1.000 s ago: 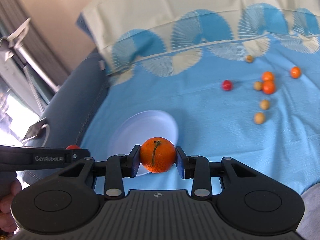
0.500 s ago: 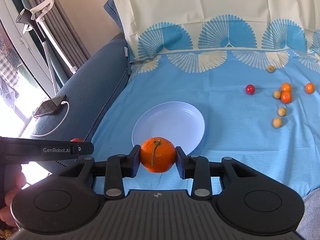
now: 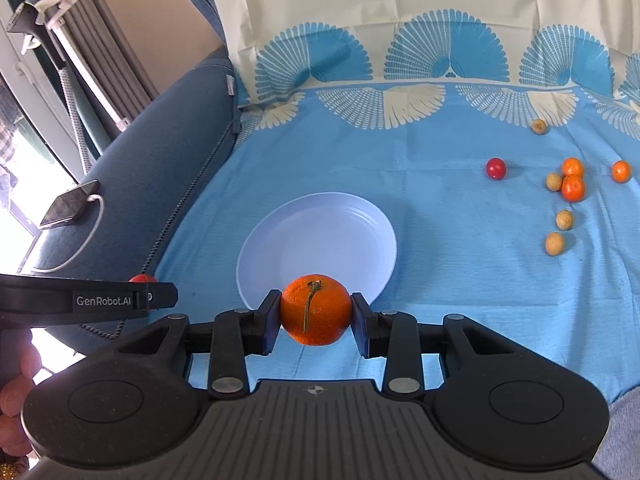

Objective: Organize fruits
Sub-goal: 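Carry the tomato and mandarin over the plate and open both tools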

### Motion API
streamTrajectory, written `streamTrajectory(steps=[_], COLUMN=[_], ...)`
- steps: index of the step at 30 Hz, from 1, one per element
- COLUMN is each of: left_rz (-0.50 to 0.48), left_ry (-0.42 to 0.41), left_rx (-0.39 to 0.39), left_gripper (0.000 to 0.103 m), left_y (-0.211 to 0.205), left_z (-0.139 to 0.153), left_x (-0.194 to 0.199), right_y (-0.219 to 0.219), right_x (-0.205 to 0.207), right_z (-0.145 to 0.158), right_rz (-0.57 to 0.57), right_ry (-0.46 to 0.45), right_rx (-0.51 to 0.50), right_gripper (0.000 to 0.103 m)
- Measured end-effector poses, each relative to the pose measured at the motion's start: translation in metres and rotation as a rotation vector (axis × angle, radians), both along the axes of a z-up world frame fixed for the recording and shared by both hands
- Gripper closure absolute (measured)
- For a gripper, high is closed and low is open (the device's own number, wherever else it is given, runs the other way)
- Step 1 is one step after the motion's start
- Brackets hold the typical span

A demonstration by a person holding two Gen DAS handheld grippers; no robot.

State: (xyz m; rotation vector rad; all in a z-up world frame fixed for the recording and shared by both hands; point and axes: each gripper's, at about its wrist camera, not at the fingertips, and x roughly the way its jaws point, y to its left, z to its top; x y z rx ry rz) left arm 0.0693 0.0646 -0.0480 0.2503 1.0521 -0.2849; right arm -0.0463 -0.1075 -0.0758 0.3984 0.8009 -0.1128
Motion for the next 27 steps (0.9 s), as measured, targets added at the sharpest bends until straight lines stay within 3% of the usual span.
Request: streamTrajectory(steps=[6, 14, 27], left_rz=[0.003, -0.001, -0.007], left_ry=[0.032, 0.066, 0.116], left_rx=[0.013, 0.04, 0.077], left_gripper=[0.06, 0.06, 0.06], left_y=[-0.008, -0.021, -0.036], left_z=[-0.017, -0.045, -0.08], left_x=[0.027, 0.056, 0.083], right_y=[-0.005, -0.001, -0.013], right_x=[0.025, 0.058, 0.089], right_z=[-0.015, -0.037, -0.068], right_rz=[0.007, 0.048, 0.059], right_ry=[0.028, 0.053, 0.112], right_rx=[0.006, -0.09, -0.087], right_gripper=[0.065, 0.065, 0.065])
